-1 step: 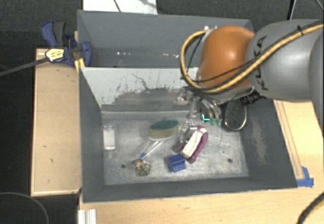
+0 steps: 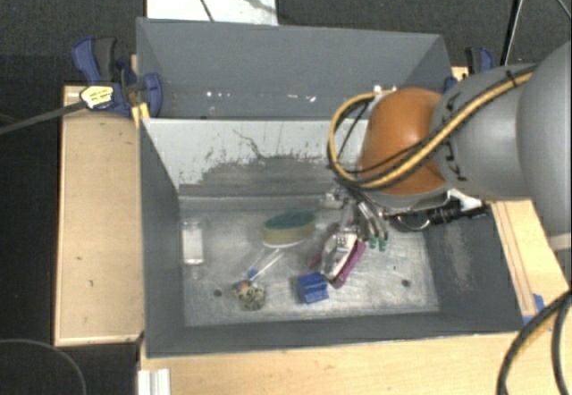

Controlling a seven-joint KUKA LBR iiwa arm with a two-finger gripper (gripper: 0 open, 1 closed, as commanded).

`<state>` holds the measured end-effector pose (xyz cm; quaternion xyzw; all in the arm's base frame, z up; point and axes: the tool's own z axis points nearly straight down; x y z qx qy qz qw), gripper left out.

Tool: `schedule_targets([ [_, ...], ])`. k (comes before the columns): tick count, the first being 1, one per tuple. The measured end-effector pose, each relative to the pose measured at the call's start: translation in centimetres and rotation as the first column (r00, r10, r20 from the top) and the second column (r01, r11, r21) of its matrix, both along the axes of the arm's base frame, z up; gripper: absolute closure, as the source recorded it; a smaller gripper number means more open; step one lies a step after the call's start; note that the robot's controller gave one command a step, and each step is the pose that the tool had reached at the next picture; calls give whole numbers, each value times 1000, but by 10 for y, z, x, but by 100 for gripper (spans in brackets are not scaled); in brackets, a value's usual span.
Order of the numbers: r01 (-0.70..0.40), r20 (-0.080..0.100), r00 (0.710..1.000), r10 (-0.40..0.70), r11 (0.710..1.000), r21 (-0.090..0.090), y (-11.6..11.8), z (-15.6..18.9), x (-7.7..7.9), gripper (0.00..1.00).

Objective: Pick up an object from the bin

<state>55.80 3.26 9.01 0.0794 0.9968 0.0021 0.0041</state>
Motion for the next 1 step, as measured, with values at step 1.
schedule_targets([
  [1,-90,27,996,90,996,-2,4,-6,-11,0],
])
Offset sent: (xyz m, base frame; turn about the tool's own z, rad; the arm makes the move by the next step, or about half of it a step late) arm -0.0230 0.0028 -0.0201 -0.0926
